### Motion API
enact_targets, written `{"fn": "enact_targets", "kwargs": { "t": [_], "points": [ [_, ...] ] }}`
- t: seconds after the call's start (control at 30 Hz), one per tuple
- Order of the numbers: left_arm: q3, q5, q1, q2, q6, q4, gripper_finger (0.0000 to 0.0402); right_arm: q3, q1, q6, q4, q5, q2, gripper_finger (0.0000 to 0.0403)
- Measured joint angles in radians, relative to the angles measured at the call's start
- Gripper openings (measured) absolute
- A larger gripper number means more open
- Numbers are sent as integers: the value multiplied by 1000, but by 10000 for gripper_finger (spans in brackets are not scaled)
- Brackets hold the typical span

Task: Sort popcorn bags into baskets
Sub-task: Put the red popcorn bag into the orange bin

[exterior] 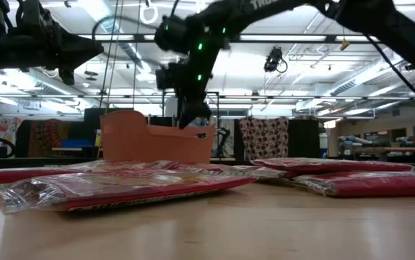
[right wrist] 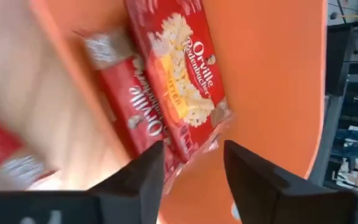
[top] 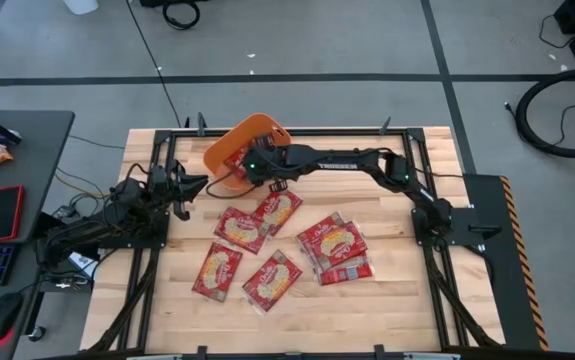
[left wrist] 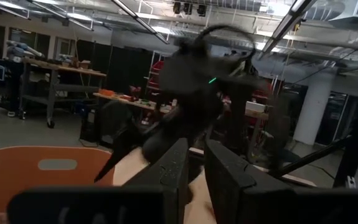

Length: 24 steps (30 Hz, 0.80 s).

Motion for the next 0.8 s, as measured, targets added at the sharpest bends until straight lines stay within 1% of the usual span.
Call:
{"fn": "enact_targets", "kwargs": {
  "t": [0.07, 0.17, 0.27, 0.47, 0.63, 0.8],
  "points": [
    [0, 0, 0, 0, 0, 0, 57, 1, 27, 36, -46, -36, -32, 185],
    [0, 0, 0, 0, 0, 0, 57, 3, 71, 93, -121, -128, -60, 187],
    [0, 2, 0, 0, -2, 0, 57, -4, 116, 135, -194, -159, -59, 184],
    [0, 69, 0, 0, -44, 2, 57, -111, 212, 168, -179, -156, -57, 175],
    [0, 71, 0, 0, -48, 7, 57, -209, 267, 215, -117, -149, -58, 171],
    [0, 71, 0, 0, -49, 8, 57, -318, 312, 247, -14, -34, -58, 171]
  ]
}}
